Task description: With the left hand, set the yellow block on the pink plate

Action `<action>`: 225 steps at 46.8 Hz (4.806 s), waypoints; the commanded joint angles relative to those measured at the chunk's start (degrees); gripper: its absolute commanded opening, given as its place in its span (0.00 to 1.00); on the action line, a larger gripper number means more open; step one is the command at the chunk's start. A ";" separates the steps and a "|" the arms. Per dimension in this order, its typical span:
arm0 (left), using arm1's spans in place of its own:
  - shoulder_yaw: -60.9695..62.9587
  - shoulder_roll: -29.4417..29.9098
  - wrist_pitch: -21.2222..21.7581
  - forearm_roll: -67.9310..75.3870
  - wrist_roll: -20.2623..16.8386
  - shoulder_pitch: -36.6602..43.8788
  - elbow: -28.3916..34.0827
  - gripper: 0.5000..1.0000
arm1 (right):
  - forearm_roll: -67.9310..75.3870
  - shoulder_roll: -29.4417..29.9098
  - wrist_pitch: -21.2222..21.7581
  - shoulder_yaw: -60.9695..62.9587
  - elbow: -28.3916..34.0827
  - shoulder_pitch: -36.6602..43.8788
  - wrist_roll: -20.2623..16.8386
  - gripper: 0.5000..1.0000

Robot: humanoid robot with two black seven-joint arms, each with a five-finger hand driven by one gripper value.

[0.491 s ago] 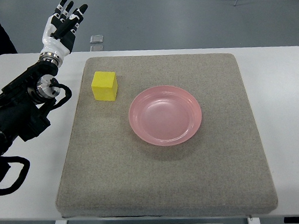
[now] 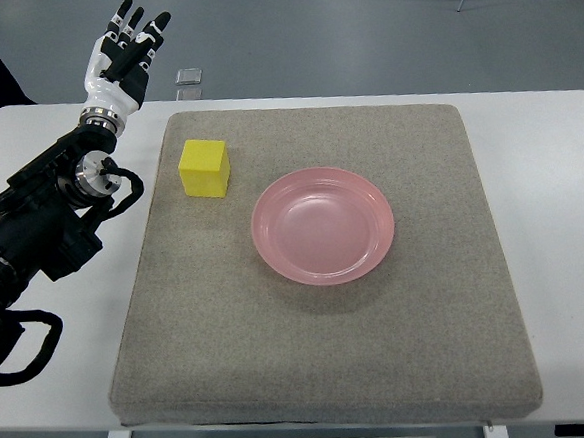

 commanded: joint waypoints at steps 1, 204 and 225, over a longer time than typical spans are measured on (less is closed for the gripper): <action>0.44 0.08 0.03 0.11 0.10 -0.09 -0.11 0.98 | 0.00 0.00 -0.02 0.00 0.00 0.00 0.00 0.85; 44.56 15.11 -8.49 68.84 -2.89 -16.17 -11.36 0.00 | 0.00 0.00 -0.02 0.00 0.00 0.00 0.00 0.85; 44.38 15.02 -5.59 68.31 -2.98 -18.02 -9.51 0.00 | 0.00 0.00 0.07 0.00 0.00 0.00 0.00 0.85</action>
